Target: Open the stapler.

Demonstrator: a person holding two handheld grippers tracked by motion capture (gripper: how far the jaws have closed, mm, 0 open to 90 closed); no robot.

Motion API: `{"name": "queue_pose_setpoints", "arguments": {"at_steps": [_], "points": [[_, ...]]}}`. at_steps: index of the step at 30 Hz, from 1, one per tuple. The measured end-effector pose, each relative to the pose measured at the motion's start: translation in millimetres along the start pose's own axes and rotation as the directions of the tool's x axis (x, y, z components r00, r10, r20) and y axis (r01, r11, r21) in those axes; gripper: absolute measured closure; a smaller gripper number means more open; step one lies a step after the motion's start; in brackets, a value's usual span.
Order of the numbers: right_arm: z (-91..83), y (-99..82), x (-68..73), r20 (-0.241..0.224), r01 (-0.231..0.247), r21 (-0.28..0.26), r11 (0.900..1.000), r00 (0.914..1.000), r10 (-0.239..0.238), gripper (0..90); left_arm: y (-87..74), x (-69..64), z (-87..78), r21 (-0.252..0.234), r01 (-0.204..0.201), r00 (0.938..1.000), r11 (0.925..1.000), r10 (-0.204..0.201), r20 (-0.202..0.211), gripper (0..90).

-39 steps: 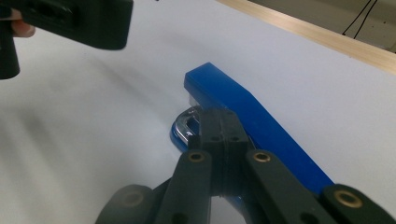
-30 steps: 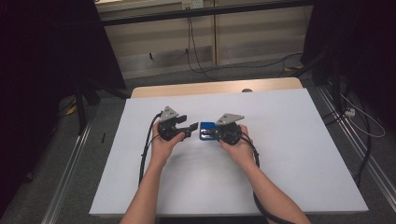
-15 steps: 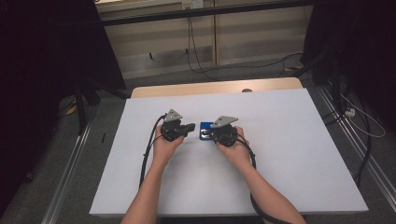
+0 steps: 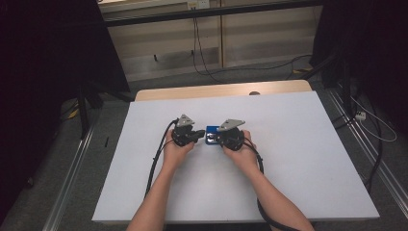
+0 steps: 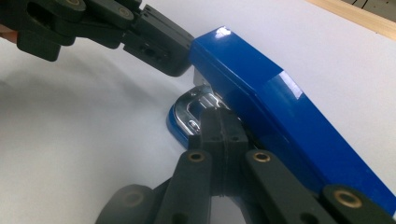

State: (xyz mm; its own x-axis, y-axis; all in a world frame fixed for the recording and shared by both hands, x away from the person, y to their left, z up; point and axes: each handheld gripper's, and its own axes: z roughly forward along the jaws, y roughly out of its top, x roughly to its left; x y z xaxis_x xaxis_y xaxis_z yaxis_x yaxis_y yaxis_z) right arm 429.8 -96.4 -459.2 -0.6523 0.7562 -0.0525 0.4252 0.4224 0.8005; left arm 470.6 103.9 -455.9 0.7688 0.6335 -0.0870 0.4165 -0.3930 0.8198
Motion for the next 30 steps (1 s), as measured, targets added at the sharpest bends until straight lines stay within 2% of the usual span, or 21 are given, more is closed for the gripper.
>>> {"name": "queue_pose_setpoints", "arguments": {"at_steps": [5,10,16,21,26,28,30], "points": [[0.7,-0.5,1.0,0.002,-0.002,-0.008,1.0,1.0,0.002,90.0,1.5,-1.8,1.7,0.005,-0.018,0.9998,0.9998,0.018,0.002,90.0],[1.0,-1.2,1.5,0.003,-0.008,-0.014,0.9999,1.0,0.008,90.0,3.6,-2.1,-0.6,-0.025,0.01,0.9997,0.9996,-0.009,0.024,90.0],[1.2,-0.5,3.0,0.011,0.002,-0.009,1.0,0.9999,-0.002,90.0,12.3,-6.0,-8.2,-0.06,0.015,0.999,0.9981,-0.012,0.042,90.0],[1.8,-2.2,2.0,0.007,-0.021,-0.026,0.9994,0.9998,0.021,90.0,18.1,-9.4,-11.7,-0.085,0.0,0.9987,0.9964,0.004,0.051,90.0],[2.8,-1.4,2.2,0.015,-0.033,-0.029,0.999,0.9993,0.033,90.0,20.5,-11.3,-12.6,-0.101,0.004,0.9985,0.9949,0.001,0.055,90.0],[2.6,-1.6,1.9,0.006,-0.061,-0.058,0.9964,0.9981,0.061,90.0,21.3,-11.7,-12.9,-0.105,0.005,0.9985,0.9945,0.001,0.056,90.0],[3.0,-0.9,1.8,0.009,-0.069,-0.064,0.9956,0.9975,0.07,90.0,21.8,-12.1,-13.2,-0.106,0.004,0.9984,0.9944,0.002,0.056,90.0]]}}
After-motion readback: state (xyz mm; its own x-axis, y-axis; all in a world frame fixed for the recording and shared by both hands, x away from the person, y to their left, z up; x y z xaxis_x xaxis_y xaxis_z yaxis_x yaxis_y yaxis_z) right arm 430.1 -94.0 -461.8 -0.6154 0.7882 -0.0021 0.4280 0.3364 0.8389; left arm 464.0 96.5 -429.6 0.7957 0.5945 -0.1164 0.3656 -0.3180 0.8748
